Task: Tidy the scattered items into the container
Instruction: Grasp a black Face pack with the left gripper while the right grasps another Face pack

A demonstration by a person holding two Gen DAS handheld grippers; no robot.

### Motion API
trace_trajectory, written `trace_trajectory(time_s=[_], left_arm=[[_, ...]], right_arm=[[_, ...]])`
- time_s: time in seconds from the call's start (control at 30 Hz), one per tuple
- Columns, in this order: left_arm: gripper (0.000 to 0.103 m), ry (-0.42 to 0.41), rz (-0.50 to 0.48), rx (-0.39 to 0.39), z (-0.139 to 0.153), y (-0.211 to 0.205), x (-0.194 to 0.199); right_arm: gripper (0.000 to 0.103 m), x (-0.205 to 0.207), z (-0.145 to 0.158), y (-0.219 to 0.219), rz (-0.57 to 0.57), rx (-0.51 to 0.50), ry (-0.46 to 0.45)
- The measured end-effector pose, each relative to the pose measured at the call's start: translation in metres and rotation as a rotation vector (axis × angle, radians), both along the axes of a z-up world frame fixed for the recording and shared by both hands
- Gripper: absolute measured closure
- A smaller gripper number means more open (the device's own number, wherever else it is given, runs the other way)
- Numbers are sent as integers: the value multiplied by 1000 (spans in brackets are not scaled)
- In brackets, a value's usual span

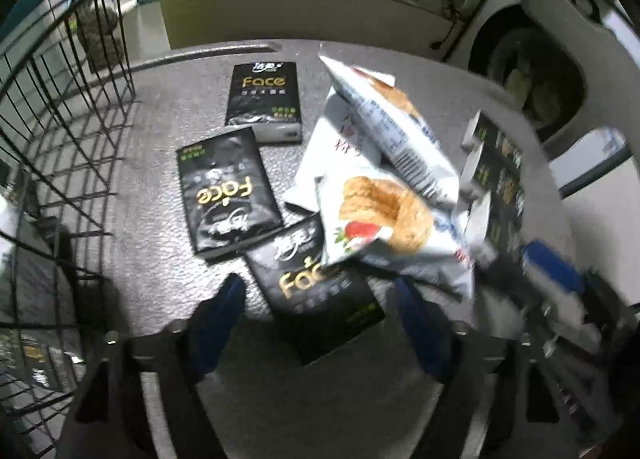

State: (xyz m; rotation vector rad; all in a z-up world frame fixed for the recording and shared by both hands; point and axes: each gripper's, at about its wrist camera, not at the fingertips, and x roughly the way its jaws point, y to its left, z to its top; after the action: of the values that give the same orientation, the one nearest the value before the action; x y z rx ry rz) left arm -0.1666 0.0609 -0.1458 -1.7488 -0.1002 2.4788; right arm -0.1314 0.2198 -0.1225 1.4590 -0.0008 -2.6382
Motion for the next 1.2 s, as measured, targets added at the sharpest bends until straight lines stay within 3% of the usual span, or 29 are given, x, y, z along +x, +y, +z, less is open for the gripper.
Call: trace_trajectory(time_s=[0.07, 0.2, 0.37, 0.47, 0.63, 0.7, 0.77, 0.8, 0.97, 1.1, 1.2], left_arm=[[43, 8, -7, -31, 0, 1, 6], [50, -10, -12, 9, 1, -9, 20], [50, -23, -44, 28, 4, -17, 46], [50, -16, -57, 22, 6, -23, 62], [50, -5, -61, 27, 8, -33, 74], [50, 1, -67, 15, 8, -32, 75], [50, 2, -74, 4, 9, -31, 75], [50, 2, -74, 4, 9, -32, 74], [49, 0, -68, 13, 11, -35, 71], [50, -2, -62, 3, 10, -24, 57], [51, -2, -60, -4, 10, -19, 51]], right_arm=[[50, -3, 0, 0, -2, 3, -5], [54, 5, 0, 4, -23, -39, -18], [86, 27, -9, 7, -33, -147, -72], [86, 42, -7, 3, -20, -167, -71], [84, 51, 12, 6, -48, -155, 15], [70, 47, 18, 7, -56, -114, 42], [46, 37, 21, 8, -55, -83, 64], [45, 31, 20, 8, -49, -70, 68], [44, -2, 7, -1, -4, -36, 15], [45, -10, -2, 0, -40, -44, 3], [57, -5, 1, 1, -44, -61, 7]])
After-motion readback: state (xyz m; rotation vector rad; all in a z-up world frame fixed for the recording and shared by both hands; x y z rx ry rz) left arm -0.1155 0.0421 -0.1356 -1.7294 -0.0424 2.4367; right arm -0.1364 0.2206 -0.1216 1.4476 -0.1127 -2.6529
